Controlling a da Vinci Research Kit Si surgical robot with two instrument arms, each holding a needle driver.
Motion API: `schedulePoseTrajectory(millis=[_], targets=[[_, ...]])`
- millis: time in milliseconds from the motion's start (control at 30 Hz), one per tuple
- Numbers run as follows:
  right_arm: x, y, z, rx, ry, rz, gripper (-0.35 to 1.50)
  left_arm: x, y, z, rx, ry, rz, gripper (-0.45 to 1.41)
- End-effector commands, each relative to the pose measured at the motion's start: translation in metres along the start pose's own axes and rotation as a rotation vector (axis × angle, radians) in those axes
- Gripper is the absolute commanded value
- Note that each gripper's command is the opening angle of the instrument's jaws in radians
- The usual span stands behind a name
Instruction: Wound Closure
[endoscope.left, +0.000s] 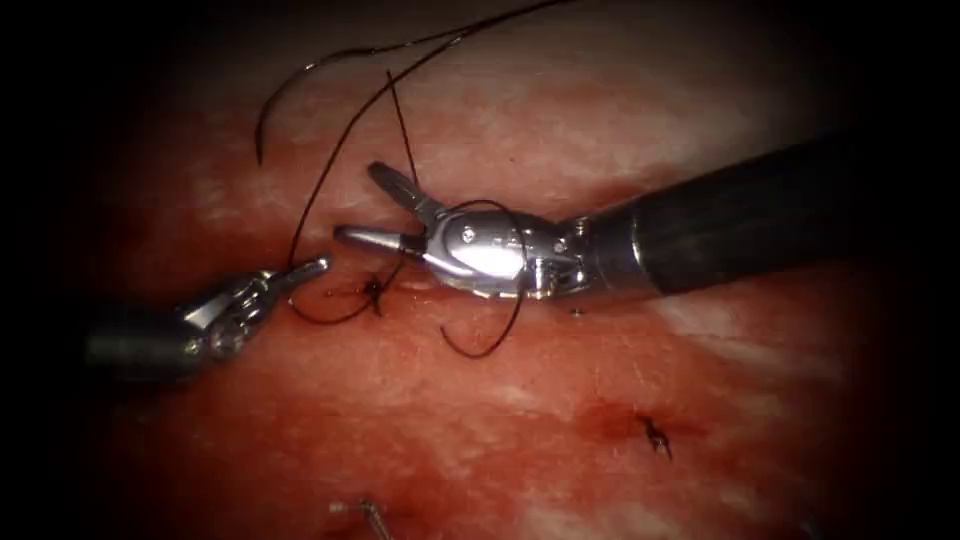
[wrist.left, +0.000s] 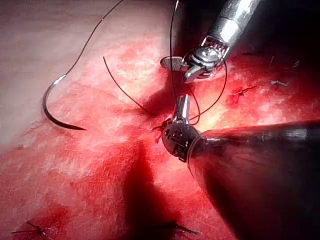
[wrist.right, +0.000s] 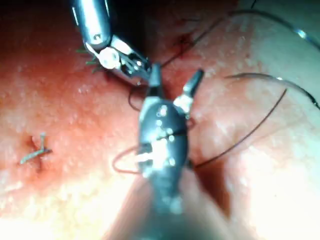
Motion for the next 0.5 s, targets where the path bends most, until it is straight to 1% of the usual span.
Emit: schedulePoseTrajectory(millis=[33, 67, 100, 133, 233, 267, 367, 500], targets=[[-0.0007, -0.0004, 0.0006, 0.007, -0.003, -0.001, 0.93, -0.0008, -0.0005, -0.0001, 0.001, -0.004, -0.004, -0.45], [-0.0017, -0.0006, 0.0008, 0.051, -0.056, -0.018, 0.93, -0.0004, 0.0011, 0.0004, -0.009, -0.012, -0.014, -0.45], [-0.0022, -0.0007, 0.0008, 0.072, -0.074, -0.019, 0.93, -0.0002, 0.0022, 0.0008, -0.016, -0.019, -0.022, -0.45], [-0.0022, -0.0007, 0.0008, 0.072, -0.074, -0.019, 0.93, -0.0002, 0.0022, 0.0008, -0.016, -0.019, -0.022, -0.45], [-0.0038, -0.001, 0.0009, 0.14, -0.121, -0.033, 0.93, 0.0008, 0.0068, 0.0027, -0.044, -0.041, -0.031, -0.45], [-0.0038, -0.001, 0.0009, 0.14, -0.121, -0.033, 0.93, 0.0008, 0.0068, 0.0027, -0.044, -0.041, -0.031, -0.45], [-0.0048, -0.0017, 0.0009, 0.192, -0.149, -0.046, 0.93, 0.0015, 0.0101, 0.0047, -0.07, -0.052, -0.014, -0.45], [-0.0057, -0.0026, 0.001, 0.23, -0.177, -0.06, 0.94, 0.0021, 0.0121, 0.007, -0.095, -0.058, -0.006, -0.45]])
